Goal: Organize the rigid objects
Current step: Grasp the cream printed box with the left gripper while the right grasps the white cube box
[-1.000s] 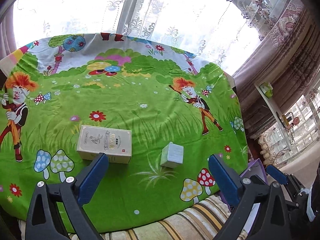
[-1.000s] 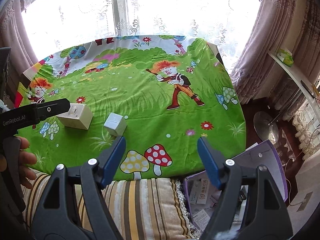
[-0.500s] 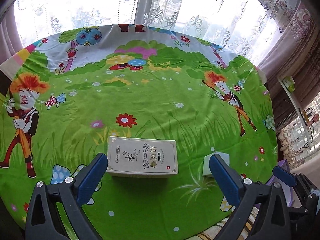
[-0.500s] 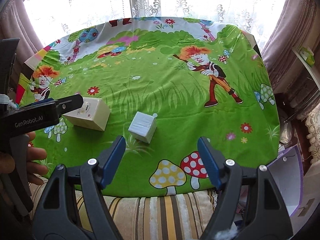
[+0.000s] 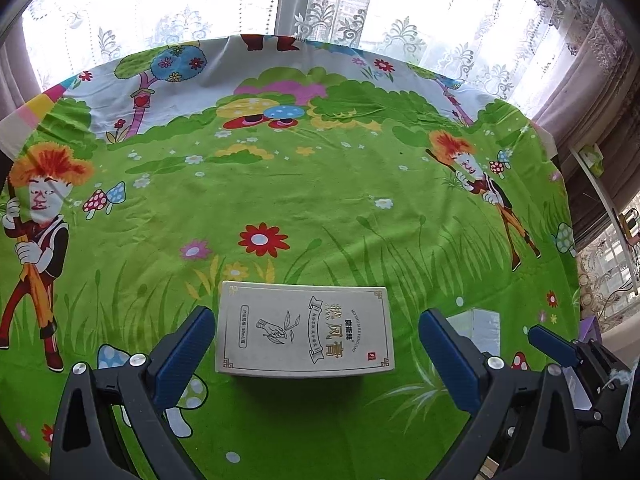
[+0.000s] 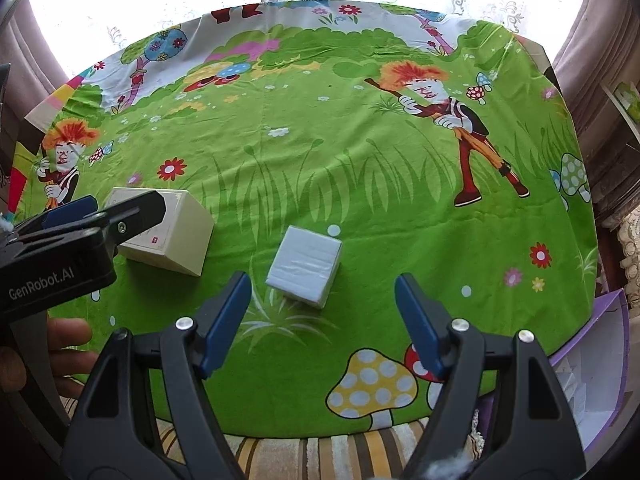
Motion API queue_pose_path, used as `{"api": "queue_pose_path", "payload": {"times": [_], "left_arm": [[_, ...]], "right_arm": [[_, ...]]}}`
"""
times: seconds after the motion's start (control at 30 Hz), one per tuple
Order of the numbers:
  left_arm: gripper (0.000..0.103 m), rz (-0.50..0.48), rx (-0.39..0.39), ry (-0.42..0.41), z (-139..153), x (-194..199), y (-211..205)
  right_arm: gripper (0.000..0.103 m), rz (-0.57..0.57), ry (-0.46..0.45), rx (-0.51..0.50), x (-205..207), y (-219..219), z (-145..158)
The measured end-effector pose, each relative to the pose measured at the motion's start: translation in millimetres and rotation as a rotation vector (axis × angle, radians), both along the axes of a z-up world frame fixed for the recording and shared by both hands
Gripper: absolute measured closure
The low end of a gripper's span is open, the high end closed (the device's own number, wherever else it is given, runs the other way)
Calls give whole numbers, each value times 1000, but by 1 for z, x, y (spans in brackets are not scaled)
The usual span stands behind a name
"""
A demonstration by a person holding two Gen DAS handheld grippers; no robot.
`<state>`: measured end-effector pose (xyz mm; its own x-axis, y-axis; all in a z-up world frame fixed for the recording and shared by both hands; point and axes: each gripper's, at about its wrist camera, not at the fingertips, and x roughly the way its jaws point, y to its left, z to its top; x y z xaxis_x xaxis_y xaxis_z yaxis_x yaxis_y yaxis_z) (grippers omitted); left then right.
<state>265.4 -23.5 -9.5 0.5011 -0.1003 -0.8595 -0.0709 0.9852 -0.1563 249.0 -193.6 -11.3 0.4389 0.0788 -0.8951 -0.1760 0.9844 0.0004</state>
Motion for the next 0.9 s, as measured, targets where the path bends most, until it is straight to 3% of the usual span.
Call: {"api": "queue_pose_path", "payload": {"times": [0.47,0.63,0.7,0.9], "left_arm": [[0,14,8,77,-34,8,2],[1,23,52,95,-38,9,1],[1,16,68,91,-37,8,-1],[2,7,75,75,-30,2,-4]], "right_arm": [[27,-28,4,-48,16,0,-23],[55,-37,23,-48,19,-4,-28],[62,-35,27,-52,19,-4,-30],[65,-33,-3,-53,13,-7,-22]]}}
